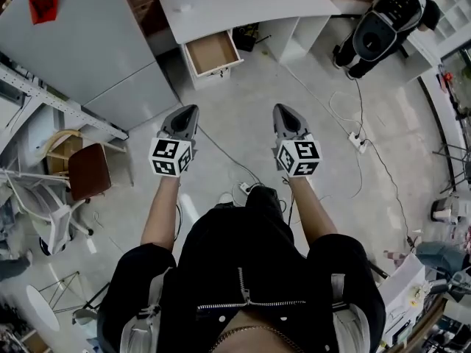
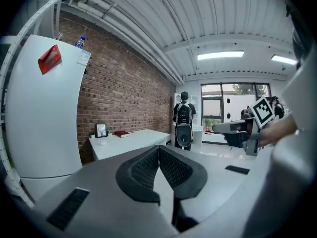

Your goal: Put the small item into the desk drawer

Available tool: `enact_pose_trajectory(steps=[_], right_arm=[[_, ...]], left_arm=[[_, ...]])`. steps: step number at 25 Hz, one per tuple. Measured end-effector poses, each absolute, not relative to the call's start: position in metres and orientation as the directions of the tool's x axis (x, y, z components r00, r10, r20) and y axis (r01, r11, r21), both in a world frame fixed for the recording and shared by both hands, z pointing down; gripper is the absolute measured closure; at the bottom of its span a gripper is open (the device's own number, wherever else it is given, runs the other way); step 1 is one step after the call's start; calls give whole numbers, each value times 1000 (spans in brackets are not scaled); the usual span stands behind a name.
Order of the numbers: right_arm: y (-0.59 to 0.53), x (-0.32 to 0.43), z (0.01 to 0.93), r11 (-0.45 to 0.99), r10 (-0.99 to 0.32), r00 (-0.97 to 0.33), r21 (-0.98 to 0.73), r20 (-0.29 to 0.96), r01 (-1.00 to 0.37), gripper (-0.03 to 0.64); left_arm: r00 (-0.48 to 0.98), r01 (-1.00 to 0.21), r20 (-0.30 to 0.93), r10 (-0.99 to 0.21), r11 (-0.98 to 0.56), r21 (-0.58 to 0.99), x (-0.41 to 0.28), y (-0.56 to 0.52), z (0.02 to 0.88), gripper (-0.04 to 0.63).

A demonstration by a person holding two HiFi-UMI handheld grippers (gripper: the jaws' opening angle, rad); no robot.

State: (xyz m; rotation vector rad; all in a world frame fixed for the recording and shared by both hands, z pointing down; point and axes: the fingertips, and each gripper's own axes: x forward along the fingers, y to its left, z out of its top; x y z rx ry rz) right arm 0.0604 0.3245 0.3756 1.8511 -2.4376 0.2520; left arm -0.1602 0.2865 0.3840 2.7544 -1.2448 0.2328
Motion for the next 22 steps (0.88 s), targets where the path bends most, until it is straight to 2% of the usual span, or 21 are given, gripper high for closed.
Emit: enact_pose_trajectory(steps=[14,22], right_arm=[[211,69,396,303,-934,-318,-110,165,-947,611],[60,76,406,392,-899,-408,-124,159,-912,611]], left_arm=[[629,-770,206,-750,-638,28,-147,182,398,574],[556,-825,212,-804,-565,19,-139,58,406,574]])
